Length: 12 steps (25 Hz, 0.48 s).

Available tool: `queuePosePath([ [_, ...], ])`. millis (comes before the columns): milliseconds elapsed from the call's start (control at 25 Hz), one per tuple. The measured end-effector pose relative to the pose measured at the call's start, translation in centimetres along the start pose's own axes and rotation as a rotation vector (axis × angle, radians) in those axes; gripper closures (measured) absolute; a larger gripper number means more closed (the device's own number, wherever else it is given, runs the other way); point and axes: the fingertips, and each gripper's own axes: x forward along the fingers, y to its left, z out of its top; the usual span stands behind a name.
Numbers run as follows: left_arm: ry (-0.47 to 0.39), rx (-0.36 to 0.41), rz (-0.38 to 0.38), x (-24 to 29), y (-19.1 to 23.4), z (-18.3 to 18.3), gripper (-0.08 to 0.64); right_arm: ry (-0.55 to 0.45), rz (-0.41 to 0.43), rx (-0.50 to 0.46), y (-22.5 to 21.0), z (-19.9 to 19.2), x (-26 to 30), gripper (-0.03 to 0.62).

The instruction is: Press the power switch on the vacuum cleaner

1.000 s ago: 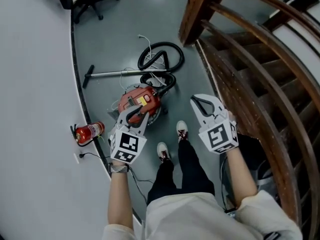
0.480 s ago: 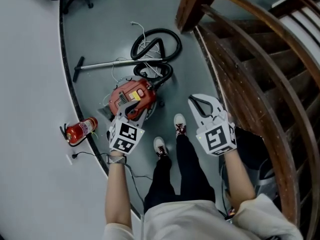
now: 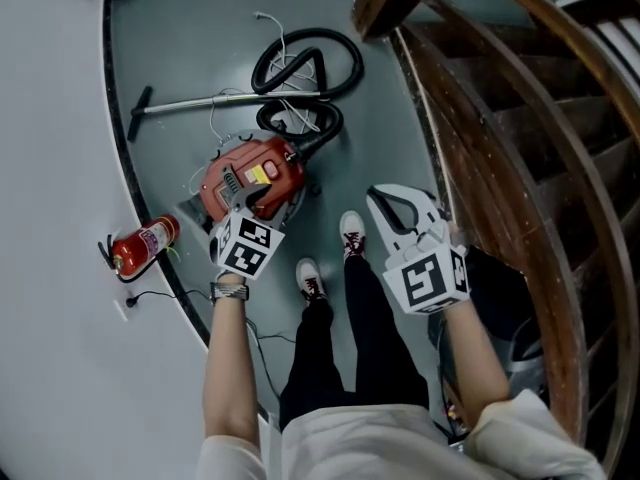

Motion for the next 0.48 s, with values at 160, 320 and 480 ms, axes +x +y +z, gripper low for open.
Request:
queuePosePath([
  [160, 0.022, -0.032, -0.001, 2.4, 0.7, -1.2, 0.398, 0.01, 0.022, 0.014, 0.4, -0.9, 1.0, 0.561],
  [320, 0.043, -0.05, -0.004, 4.3, 1.4, -2.2, 0.384, 0.025, 0.059, 0.03, 1.3, -1.5, 1.9, 0.561],
  [480, 0.059, -0.078, -0.01, 6.0, 1.9, -2.9, 0.376, 0.01, 0.107, 0.031, 2.7, -1.2, 2.5, 0.561],
])
